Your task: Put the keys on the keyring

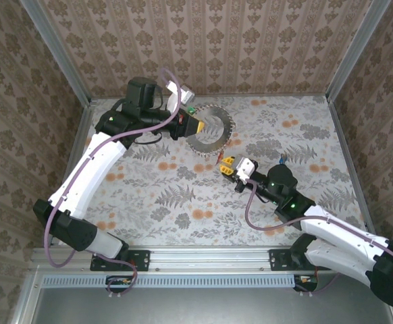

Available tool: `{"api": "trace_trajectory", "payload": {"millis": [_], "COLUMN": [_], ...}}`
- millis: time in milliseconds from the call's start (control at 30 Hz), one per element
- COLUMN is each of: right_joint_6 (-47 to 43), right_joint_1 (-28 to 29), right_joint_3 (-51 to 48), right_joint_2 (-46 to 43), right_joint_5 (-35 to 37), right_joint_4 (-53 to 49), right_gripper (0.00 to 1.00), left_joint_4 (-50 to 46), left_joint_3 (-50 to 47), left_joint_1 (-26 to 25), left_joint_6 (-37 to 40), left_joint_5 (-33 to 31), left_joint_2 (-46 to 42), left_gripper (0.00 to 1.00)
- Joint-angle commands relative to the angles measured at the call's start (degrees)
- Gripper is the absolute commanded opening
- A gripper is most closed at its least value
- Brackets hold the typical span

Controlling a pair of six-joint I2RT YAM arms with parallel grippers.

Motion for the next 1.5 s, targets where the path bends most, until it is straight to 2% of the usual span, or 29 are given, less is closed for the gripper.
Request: {"api": "trace_trajectory", "payload": {"millis": [0, 233, 833, 1467], "right_joint_6": [2.29, 4.17, 5.43, 3.57], "right_joint_1": [0.33, 0.35, 0.44, 1.27], "right_joint_3": [1.29, 1.68, 2.1, 1.94], "right_joint_2": [1.09, 3.49, 5.19, 5.36], "right_joint_5": [1.32, 5.02, 4.77, 7.73], "right_joint_4": [4.97, 7.94, 10.4, 12.6], "right_gripper": [0.19, 0.21, 0.2, 0.19], "left_joint_4": [0.82, 0.91, 1.16, 1.7], "left_joint_3": [2.12, 2.12, 2.21, 2.27], "left_joint_1": [0.22, 0.04, -0.14, -0.75], "left_joint_6": [0.93, 0.84, 0.61, 0.13], "left_joint_5": [1.47, 1.47, 1.63, 1.45], "left_joint_2": [-0.24, -0.27, -0.36, -0.26], "left_gripper": [0.0, 0.0, 0.0, 0.0]}}
